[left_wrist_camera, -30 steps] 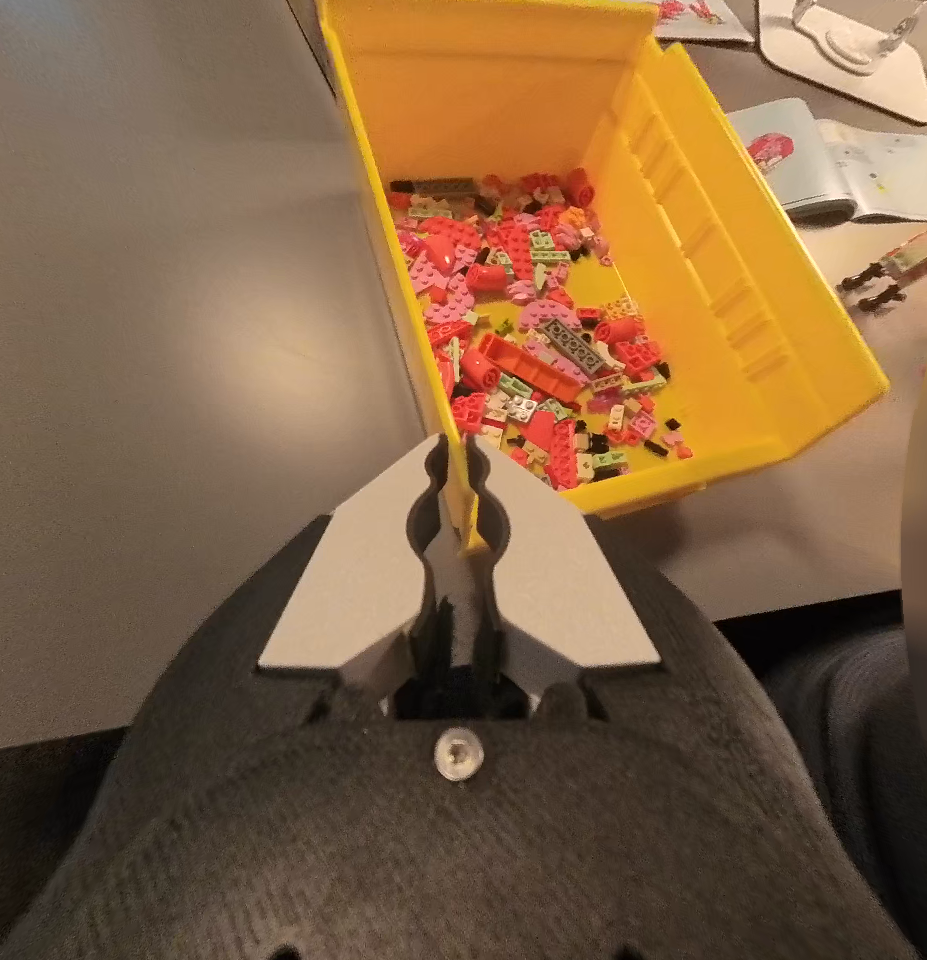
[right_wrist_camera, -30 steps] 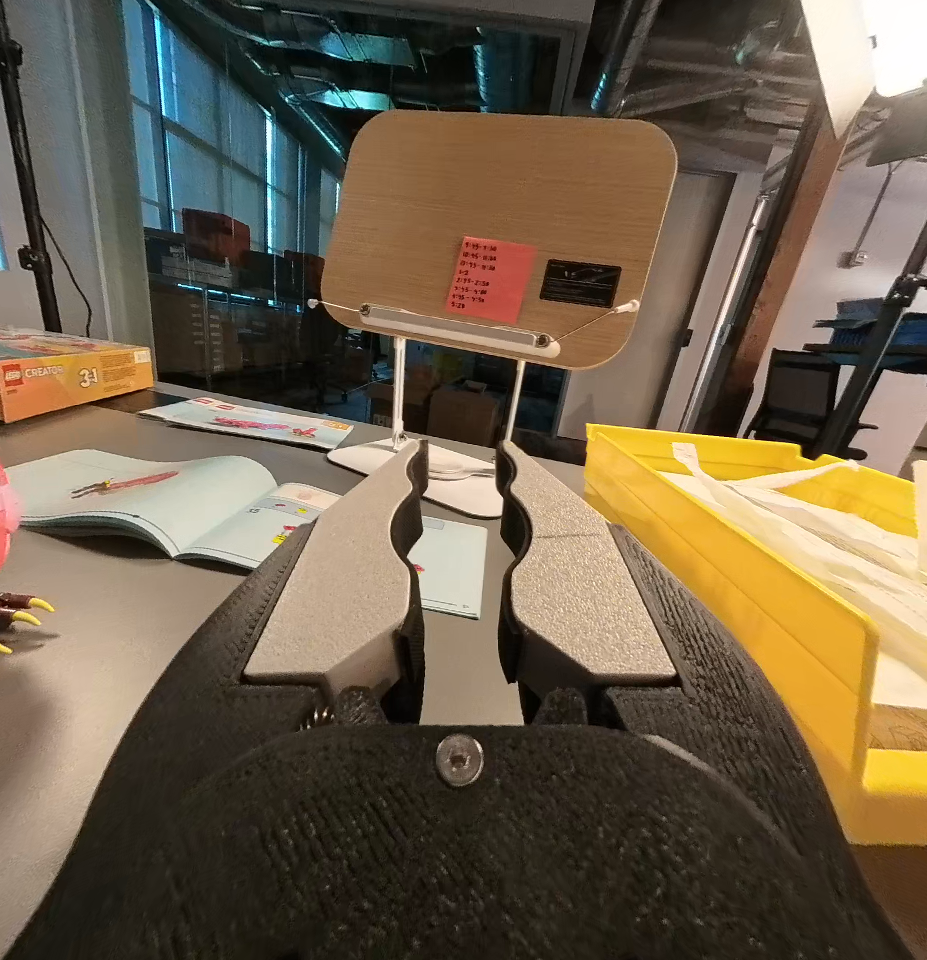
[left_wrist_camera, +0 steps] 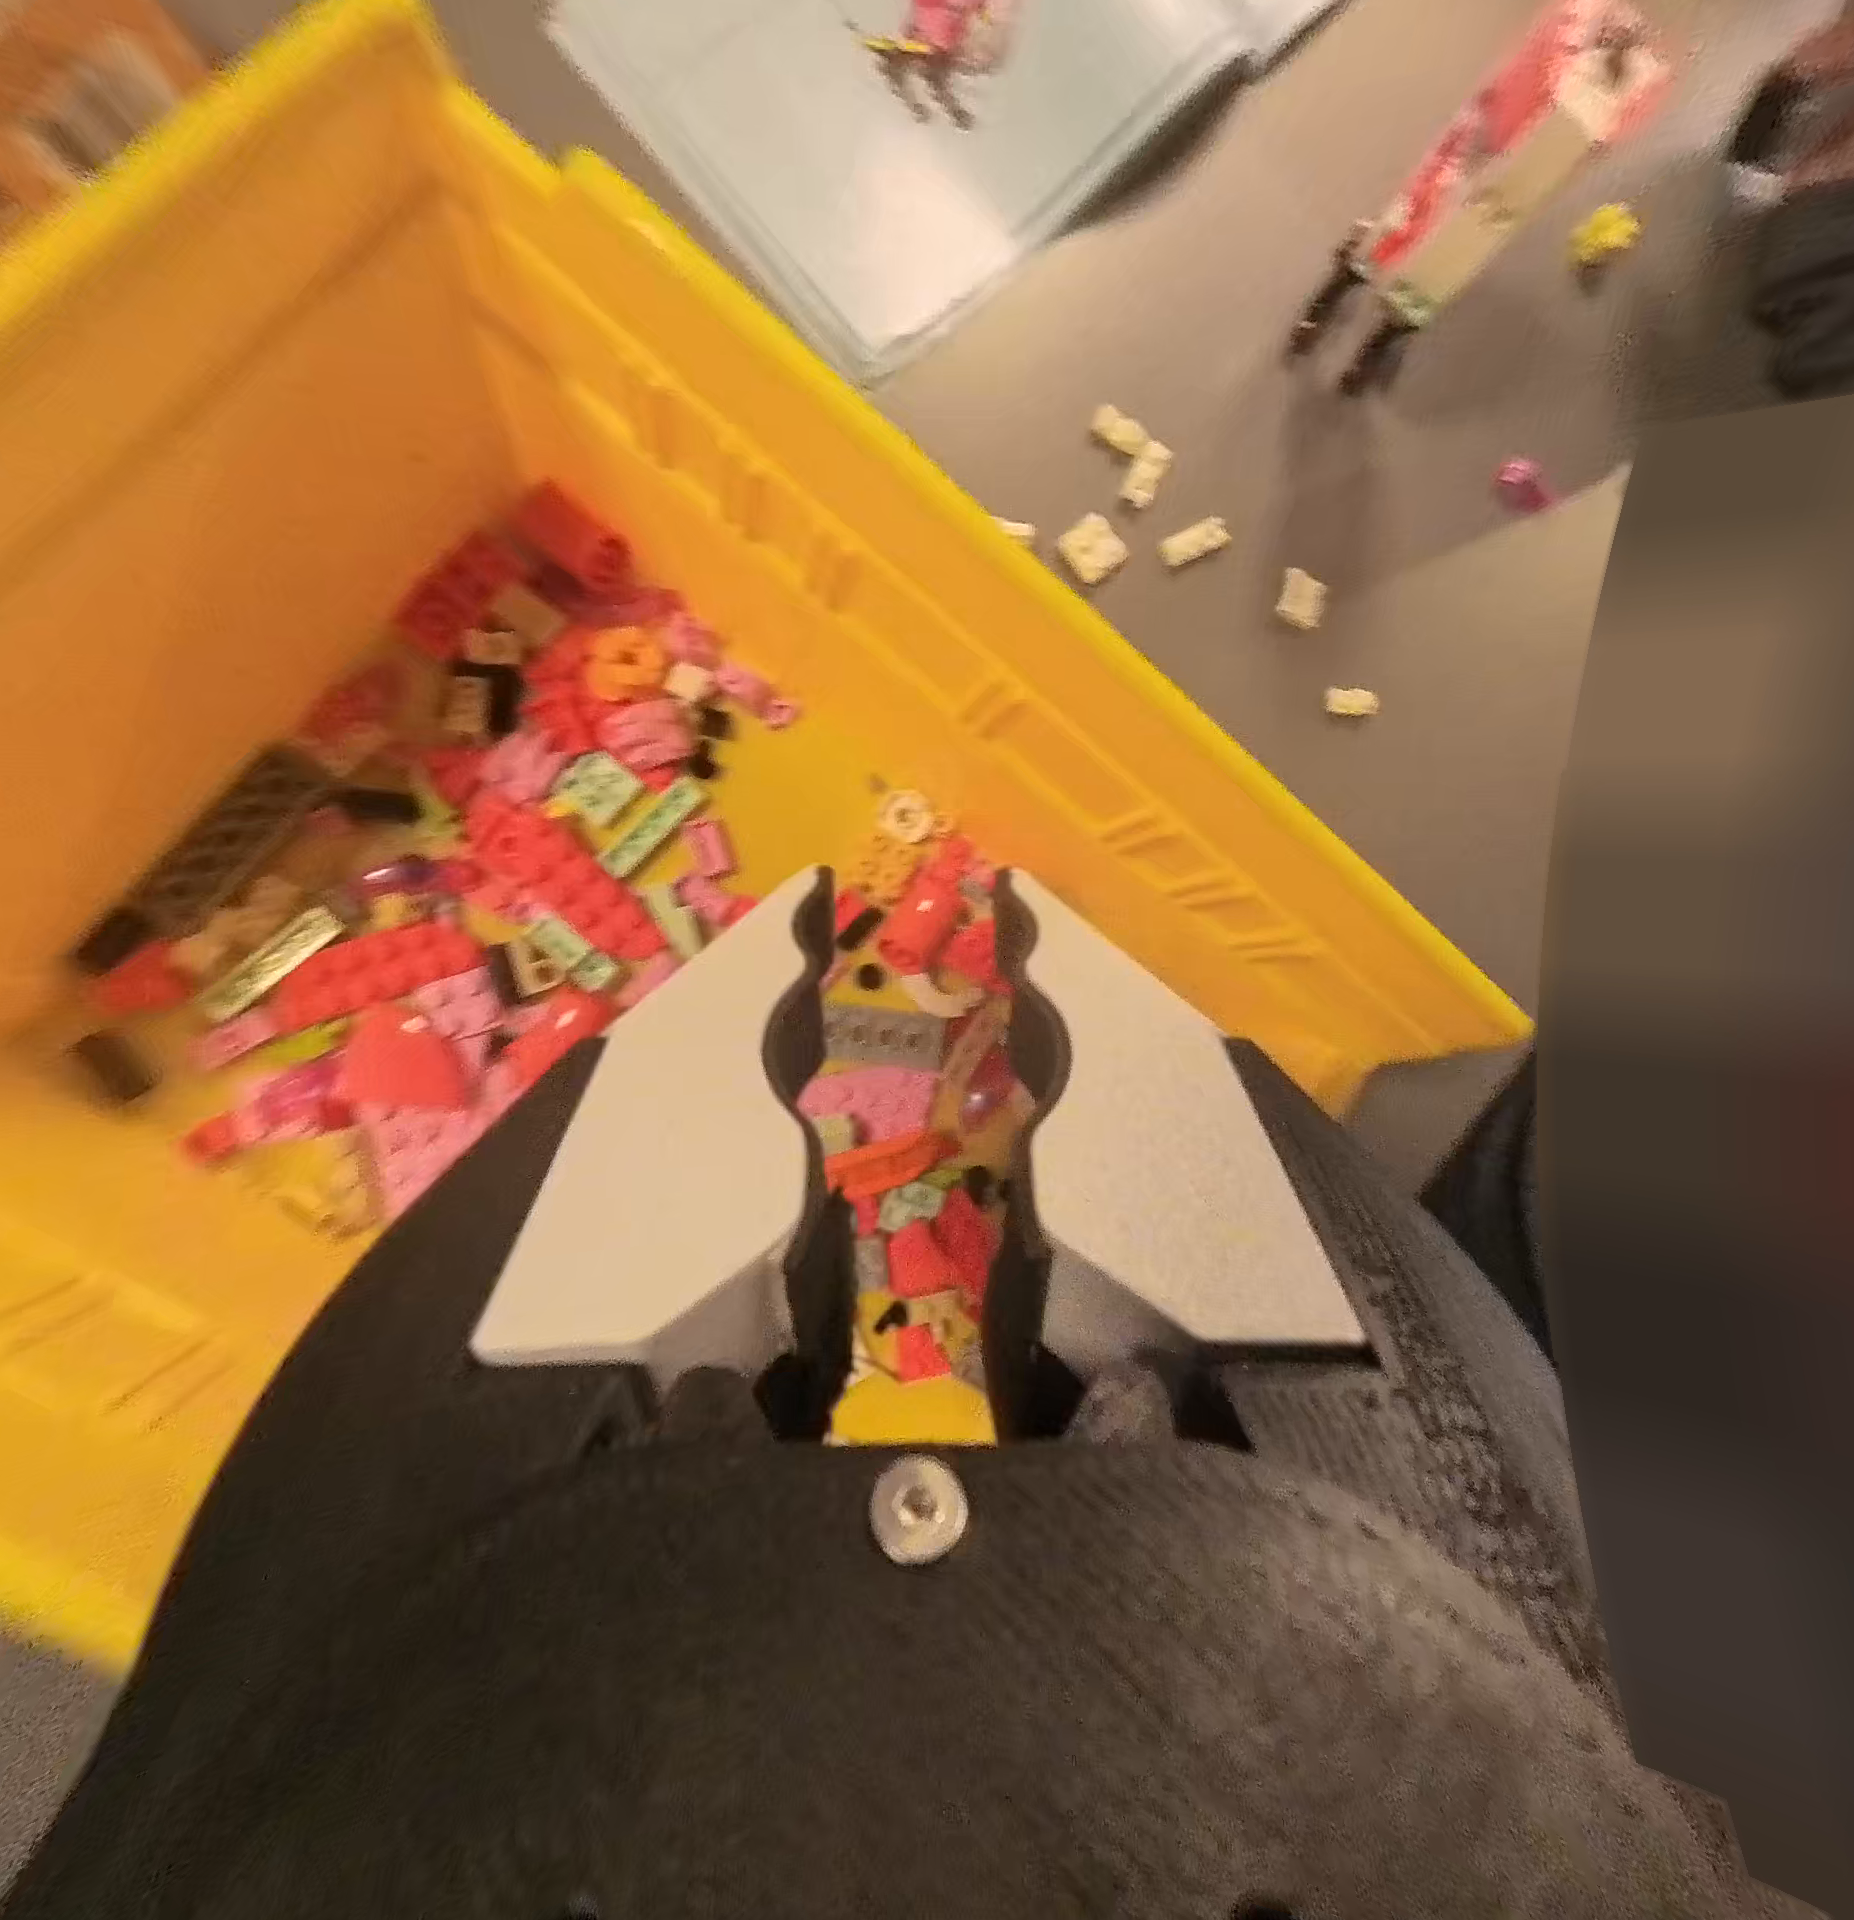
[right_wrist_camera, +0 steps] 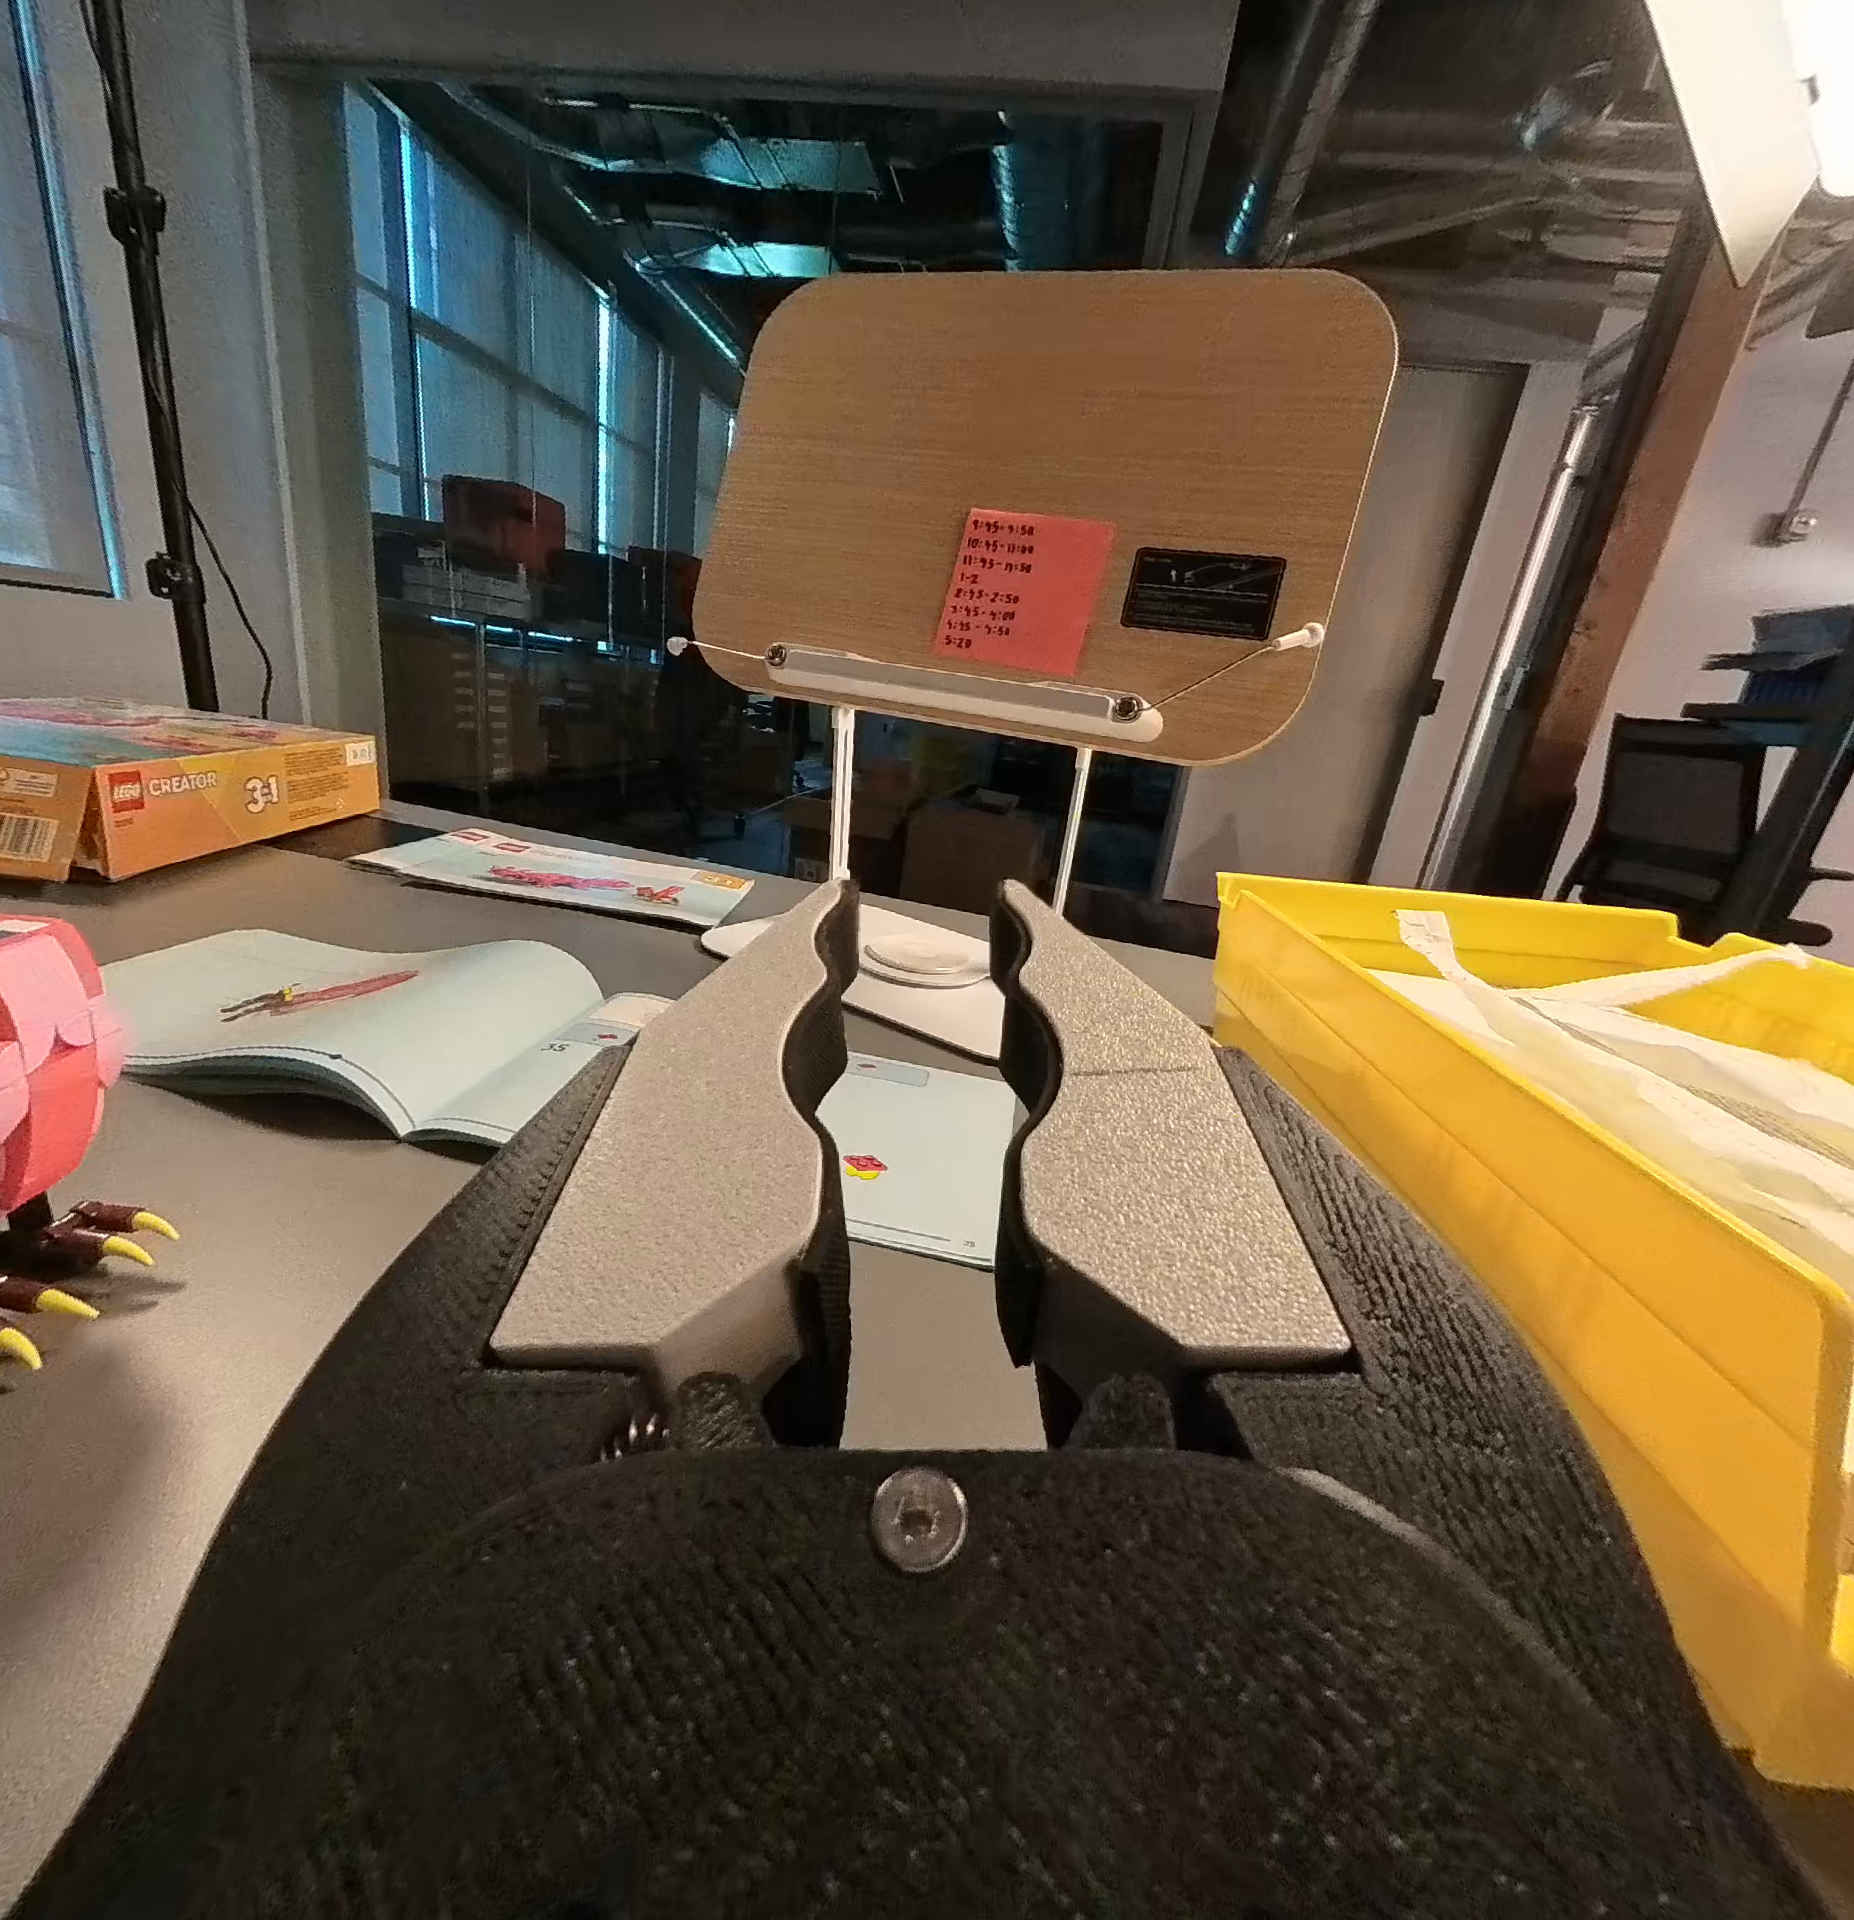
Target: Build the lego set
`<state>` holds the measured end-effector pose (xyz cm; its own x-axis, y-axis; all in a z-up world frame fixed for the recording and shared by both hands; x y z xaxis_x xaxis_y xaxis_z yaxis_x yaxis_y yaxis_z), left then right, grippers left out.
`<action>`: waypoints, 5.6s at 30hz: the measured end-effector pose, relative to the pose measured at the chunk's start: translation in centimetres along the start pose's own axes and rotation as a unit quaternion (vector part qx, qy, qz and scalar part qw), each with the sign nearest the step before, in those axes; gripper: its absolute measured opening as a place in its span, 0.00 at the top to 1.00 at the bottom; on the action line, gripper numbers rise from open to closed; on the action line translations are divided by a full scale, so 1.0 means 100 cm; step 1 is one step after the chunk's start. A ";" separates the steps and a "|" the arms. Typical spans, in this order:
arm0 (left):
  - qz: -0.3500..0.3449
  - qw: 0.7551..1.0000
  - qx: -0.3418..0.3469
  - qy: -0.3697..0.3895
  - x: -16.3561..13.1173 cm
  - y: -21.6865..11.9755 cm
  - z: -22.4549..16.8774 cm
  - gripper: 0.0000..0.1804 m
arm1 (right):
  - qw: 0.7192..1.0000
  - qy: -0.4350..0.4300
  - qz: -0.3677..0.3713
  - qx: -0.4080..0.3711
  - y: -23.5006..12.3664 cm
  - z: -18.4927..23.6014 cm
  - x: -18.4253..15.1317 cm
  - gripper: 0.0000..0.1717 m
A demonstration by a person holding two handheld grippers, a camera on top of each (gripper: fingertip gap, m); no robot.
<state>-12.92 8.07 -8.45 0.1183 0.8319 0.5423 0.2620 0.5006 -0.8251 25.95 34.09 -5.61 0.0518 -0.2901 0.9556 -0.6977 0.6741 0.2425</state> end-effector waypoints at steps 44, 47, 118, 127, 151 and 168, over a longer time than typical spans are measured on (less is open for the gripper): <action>0.205 0.972 -0.063 0.094 -0.051 0.057 0.012 0.92 | 1.000 0.016 0.000 0.015 0.002 0.003 -0.001 0.86; 0.207 0.970 -0.053 0.111 -0.052 0.057 0.013 0.93 | 1.000 0.016 0.001 0.014 0.002 0.003 -0.001 0.86; 0.072 0.933 0.039 0.352 -0.032 0.038 0.013 0.92 | 0.998 0.050 -0.011 0.027 0.002 0.004 0.001 0.86; -0.249 0.908 0.120 0.315 0.064 -0.054 -0.114 0.92 | 1.000 0.001 -0.005 0.007 0.015 -0.024 -0.007 0.88; 0.268 0.872 -0.007 0.409 0.087 0.206 -0.271 0.92 | 0.998 0.018 -0.041 -0.040 0.001 -0.067 0.000 0.88; 0.067 0.951 -0.129 0.272 0.145 0.168 -0.294 0.66 | 0.995 -0.004 -0.050 -0.081 -0.010 -0.081 0.005 0.90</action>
<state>21.35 21.50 -9.75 0.6272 0.6010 0.4955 0.4287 0.2648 -0.8638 32.43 38.74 -3.98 0.1091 -0.3651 0.9245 -0.5652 0.7423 0.3599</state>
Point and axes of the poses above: each gripper's, where its closed fingertips meet, y out along the fingers, x out of its top, z = x × y across the jaws, the point moved 1 cm from there along -y, back along the fingers, and after that the axes turned 7 degrees about x, right-handed, at the moved point
